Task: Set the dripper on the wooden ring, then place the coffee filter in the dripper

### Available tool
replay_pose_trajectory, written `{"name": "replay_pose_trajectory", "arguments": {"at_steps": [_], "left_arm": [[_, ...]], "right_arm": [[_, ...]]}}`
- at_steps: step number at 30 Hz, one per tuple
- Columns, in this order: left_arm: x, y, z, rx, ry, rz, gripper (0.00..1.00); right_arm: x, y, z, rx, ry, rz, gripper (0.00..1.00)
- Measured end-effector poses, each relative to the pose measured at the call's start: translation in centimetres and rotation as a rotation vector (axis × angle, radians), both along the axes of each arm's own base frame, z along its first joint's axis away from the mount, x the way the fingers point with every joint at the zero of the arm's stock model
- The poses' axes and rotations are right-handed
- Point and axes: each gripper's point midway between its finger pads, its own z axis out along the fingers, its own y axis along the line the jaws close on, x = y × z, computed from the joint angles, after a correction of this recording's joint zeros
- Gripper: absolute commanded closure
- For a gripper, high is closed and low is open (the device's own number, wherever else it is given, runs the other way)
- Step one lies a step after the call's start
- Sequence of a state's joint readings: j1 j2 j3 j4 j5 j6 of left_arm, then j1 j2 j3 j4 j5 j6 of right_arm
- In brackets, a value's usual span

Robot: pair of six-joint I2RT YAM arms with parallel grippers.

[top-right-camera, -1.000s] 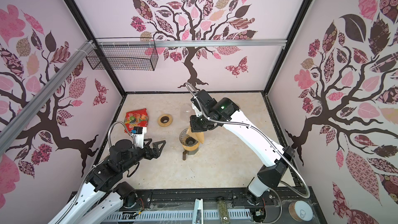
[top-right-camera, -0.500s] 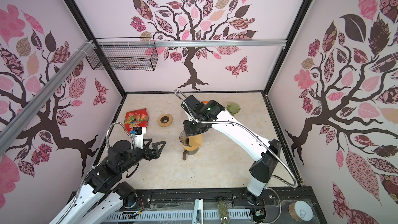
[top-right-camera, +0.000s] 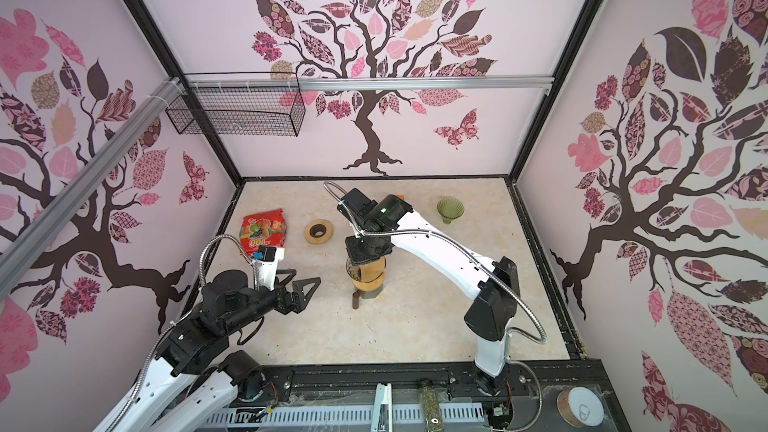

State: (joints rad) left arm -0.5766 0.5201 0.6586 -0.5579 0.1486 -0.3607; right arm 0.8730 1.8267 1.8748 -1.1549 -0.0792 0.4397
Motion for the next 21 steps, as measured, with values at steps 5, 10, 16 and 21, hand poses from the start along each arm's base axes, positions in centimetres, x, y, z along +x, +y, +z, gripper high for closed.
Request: {"name": "replay_pose_trajectory", "arguments": {"at_steps": [5,10,16,21], "left_arm": [[-0.3,-0.7,1.8,0.006,-0.008,-0.049,0.03],[-0.7,-0.7,3.5,0.006,-0.028,-0.075,0.03],[-1.0,-0.9,4.5,-0.003,-0.032,-0.091,0.03],[-0.9,-1.0,4.2,0.007,-0.015,-0.091,0.03]], "right_arm": [[0.2,0.3,-0.2,0.003,-0.001,0.005,1.0],[0.4,0.6,-1.0,-0.007,0.004,0.013,1.0],[0.5,1.1,-1.5,-0.007,0.016,0.021,0.86],[0.7,2.1,0.2,0.052,0.002,0.034,0.71]]}}
